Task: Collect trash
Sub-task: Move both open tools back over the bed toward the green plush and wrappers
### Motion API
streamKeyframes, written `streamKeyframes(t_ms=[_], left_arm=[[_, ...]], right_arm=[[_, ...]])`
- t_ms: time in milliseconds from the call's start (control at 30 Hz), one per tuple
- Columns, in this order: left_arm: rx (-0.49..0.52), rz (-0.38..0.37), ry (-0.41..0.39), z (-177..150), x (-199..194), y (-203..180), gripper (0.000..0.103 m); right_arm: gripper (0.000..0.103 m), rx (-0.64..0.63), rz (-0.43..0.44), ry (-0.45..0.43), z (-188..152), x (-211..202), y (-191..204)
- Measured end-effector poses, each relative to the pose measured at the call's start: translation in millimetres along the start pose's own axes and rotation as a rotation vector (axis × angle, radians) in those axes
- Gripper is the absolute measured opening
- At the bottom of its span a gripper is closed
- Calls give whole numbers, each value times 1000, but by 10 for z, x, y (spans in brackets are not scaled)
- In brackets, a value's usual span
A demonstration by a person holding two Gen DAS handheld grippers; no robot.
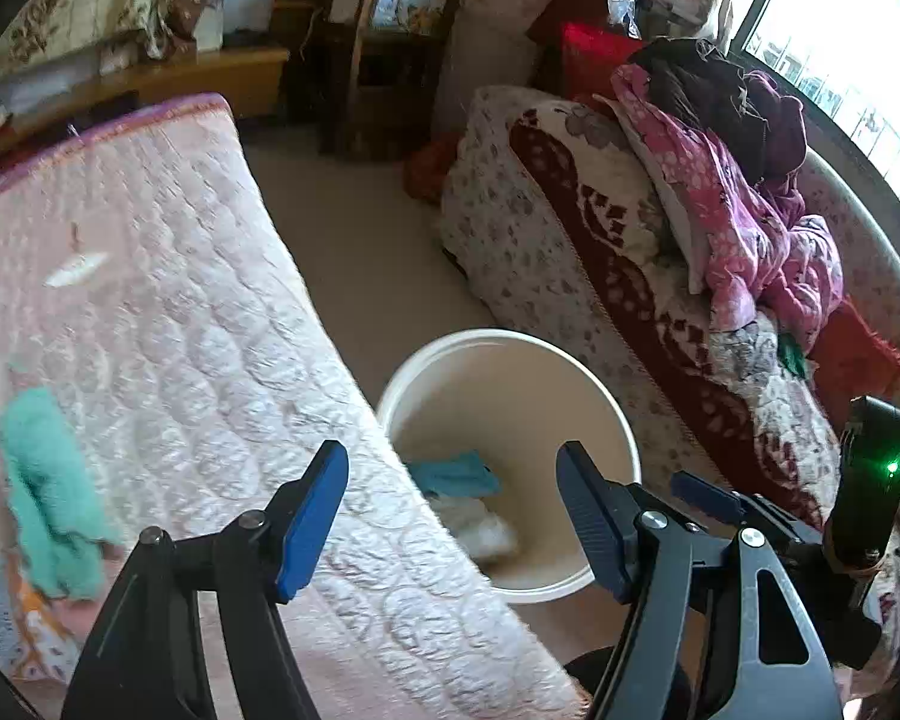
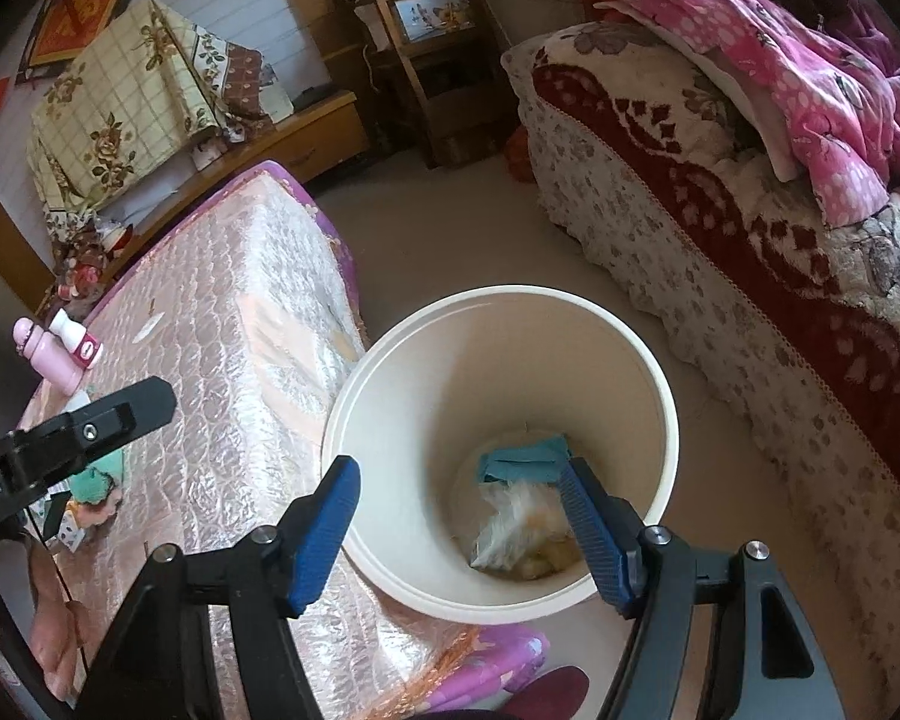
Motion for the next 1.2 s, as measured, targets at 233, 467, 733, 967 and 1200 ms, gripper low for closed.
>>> streamKeyframes(t_ms=[233, 467, 733, 967, 1200], left_arm=[[26, 85, -44, -54, -246, 68, 72], [13, 141, -86, -134, -578, 258, 72], [-35, 209, -132, -278, -1031, 643, 73], [-100, 302, -145, -482, -1401, 1176, 73], [-161, 381, -158, -735, -1722, 1701, 73]], right_arm=[[73, -35, 9, -10, -37, -91, 198], [73, -85, 33, -19, -90, -183, 474], [73, -164, 93, -18, -186, -267, 990], [73, -242, 151, -6, -293, -295, 1508], [73, -332, 201, 2, -424, -331, 2035]])
Point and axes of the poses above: each gripper's, at about its wrist camera, not at the fingertips, and x roughly the way its jaws point, y to its left, z to its top, the point moved 1 cm from there along x, roughly the way its jaws point, and after that the axes turned 6 degrees about -z, right-handed, at the moved point
